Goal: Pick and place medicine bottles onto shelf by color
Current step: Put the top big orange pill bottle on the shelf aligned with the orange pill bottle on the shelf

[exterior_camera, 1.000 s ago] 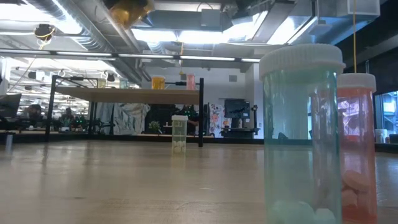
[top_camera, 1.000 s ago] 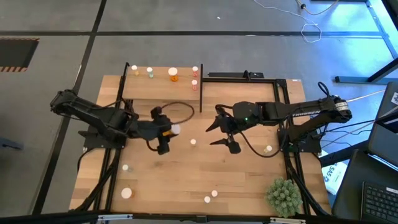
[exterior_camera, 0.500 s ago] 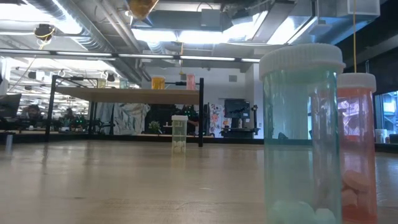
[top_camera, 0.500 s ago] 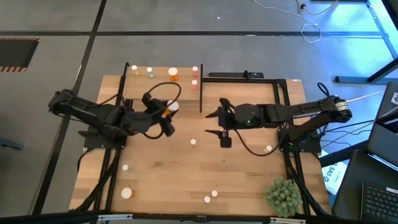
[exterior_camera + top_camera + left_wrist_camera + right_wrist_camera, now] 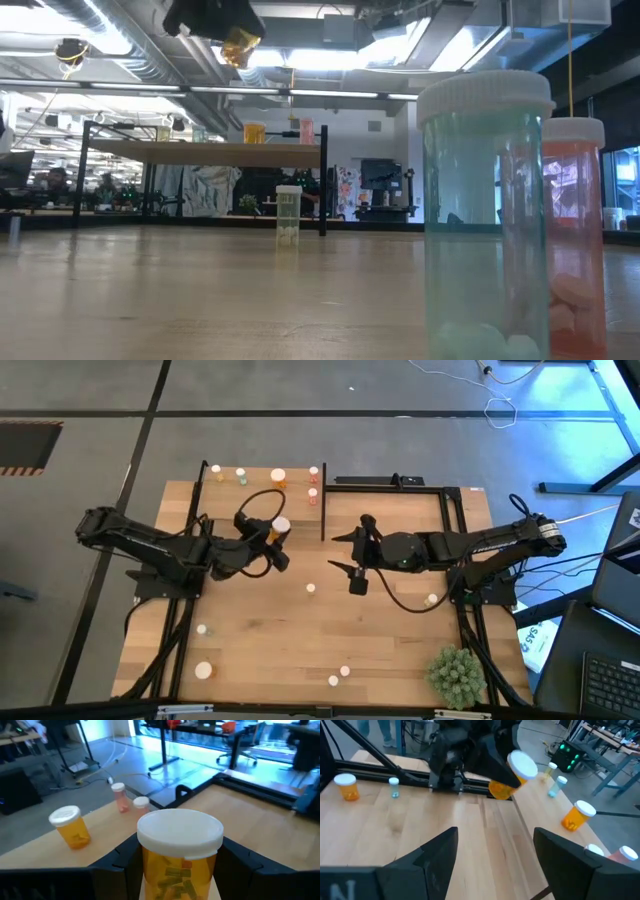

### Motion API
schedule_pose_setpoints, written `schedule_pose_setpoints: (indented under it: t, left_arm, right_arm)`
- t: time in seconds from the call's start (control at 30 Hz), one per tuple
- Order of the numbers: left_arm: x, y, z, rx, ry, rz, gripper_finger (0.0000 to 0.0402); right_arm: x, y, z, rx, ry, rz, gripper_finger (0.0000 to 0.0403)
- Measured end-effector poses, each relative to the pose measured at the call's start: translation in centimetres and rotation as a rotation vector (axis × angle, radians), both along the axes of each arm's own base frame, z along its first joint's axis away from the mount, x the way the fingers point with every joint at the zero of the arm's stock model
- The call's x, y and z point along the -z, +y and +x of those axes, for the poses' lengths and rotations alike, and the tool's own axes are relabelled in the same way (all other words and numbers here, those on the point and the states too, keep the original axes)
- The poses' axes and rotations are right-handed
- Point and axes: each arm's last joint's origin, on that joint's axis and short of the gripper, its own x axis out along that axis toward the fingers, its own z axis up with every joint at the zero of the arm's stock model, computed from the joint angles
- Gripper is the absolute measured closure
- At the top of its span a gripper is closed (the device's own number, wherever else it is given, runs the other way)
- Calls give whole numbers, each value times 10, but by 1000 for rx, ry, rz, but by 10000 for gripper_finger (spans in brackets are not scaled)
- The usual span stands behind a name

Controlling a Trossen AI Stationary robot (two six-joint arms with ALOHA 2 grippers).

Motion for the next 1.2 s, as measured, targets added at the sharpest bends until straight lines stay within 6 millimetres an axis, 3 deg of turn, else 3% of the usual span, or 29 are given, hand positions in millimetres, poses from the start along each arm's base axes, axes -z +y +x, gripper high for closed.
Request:
schedule_pose_setpoints:
  t: [0.4, 0.67, 0.93, 1.2]
  left_arm:
    - [10, 12, 1, -68, -56, 82, 222]
    - [26, 33, -1, -125, -162, 64, 222]
    - [49, 54, -7, -130, -161, 74, 222]
    - [61, 78, -13, -155, -196, 91, 222]
  right_arm:
    - [-6, -3, 1, 93, -72, -21, 142]
    - [-7, -5, 1, 166, -88, -15, 142]
    - [-7, -6, 0, 205, -91, -27, 142]
    - [-2, -22, 4, 357, -110, 27, 142]
